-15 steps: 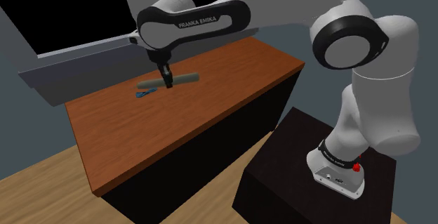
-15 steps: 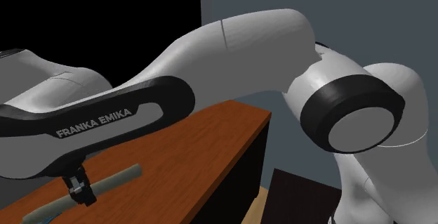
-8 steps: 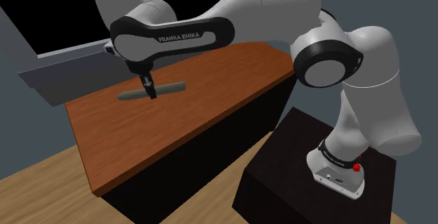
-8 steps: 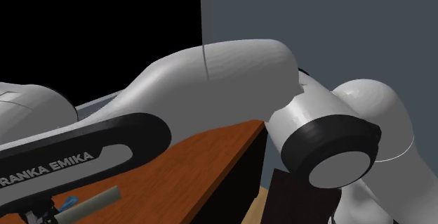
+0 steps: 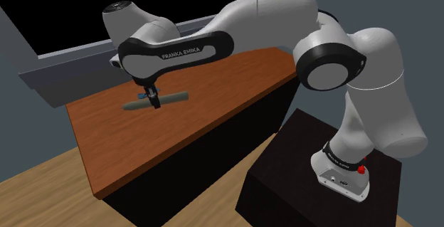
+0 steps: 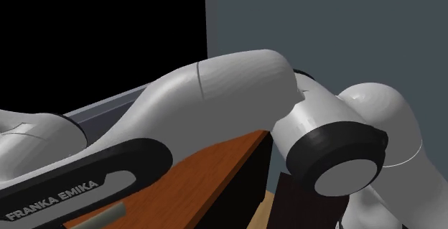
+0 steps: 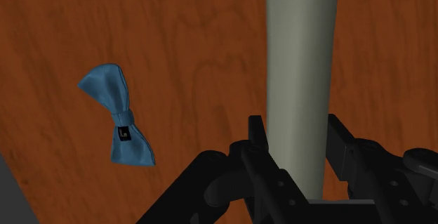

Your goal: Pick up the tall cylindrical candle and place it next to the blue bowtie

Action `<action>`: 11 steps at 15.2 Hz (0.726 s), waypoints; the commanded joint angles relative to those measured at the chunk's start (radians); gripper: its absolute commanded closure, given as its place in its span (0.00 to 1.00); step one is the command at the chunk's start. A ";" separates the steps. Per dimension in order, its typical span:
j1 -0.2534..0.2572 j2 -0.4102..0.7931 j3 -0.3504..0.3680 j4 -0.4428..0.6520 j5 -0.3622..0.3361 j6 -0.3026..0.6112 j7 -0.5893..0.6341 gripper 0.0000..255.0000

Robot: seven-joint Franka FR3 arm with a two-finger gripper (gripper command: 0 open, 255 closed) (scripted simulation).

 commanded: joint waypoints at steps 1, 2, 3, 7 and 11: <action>0.002 0.000 0.000 -0.025 0.000 0.026 0.001 1.00; 0.002 0.003 0.001 -0.035 0.000 0.038 0.002 1.00; 0.002 0.005 0.001 -0.043 0.001 0.049 0.002 1.00; 0.003 0.019 0.003 -0.075 0.002 0.095 0.003 1.00; 0.003 0.025 0.003 -0.085 0.003 0.110 0.004 1.00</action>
